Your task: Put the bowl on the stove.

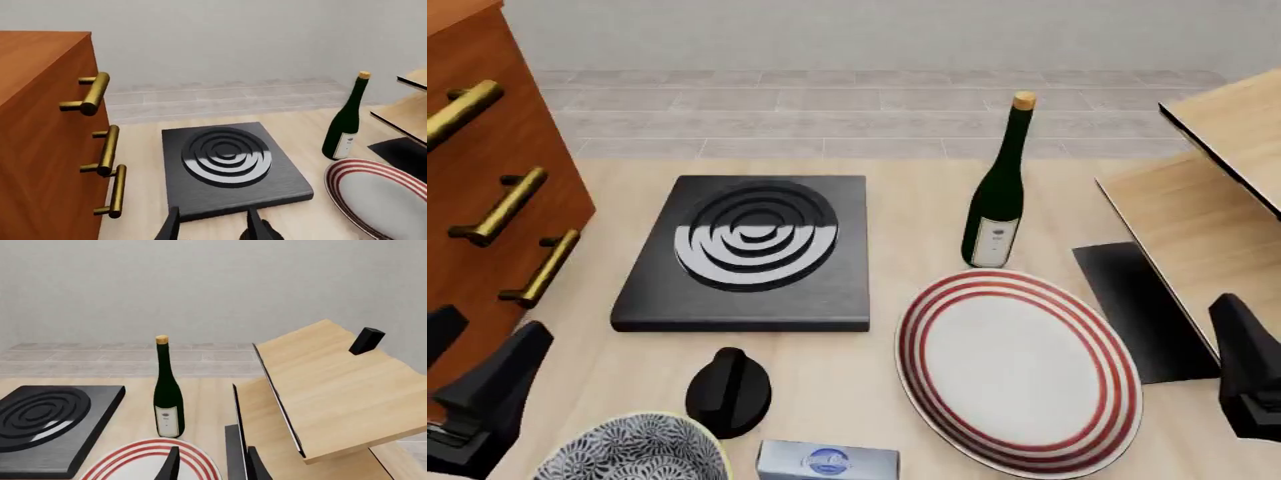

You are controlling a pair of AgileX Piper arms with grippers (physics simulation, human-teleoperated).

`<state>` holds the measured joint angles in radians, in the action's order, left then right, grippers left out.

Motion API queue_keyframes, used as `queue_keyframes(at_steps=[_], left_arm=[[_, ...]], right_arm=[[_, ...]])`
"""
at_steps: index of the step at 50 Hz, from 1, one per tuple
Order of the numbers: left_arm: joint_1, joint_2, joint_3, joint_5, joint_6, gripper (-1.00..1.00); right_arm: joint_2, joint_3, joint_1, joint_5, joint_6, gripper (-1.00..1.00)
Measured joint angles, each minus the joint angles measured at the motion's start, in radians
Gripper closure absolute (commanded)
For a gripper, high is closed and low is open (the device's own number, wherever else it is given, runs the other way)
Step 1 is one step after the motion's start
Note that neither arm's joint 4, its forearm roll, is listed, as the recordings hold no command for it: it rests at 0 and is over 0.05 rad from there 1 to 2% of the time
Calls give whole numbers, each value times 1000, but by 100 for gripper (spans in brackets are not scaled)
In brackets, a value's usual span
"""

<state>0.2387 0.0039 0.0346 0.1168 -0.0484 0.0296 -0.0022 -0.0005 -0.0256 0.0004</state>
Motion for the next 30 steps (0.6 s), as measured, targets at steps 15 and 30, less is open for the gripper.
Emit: queue_keyframes(at_steps=[15, 30], left_arm=[[95, 15, 34, 89, 11, -100], [140, 110, 54, 64, 39, -100]], right_arm=[[5, 1, 0, -6, 0, -100], [6, 2, 0, -7, 0, -100]])
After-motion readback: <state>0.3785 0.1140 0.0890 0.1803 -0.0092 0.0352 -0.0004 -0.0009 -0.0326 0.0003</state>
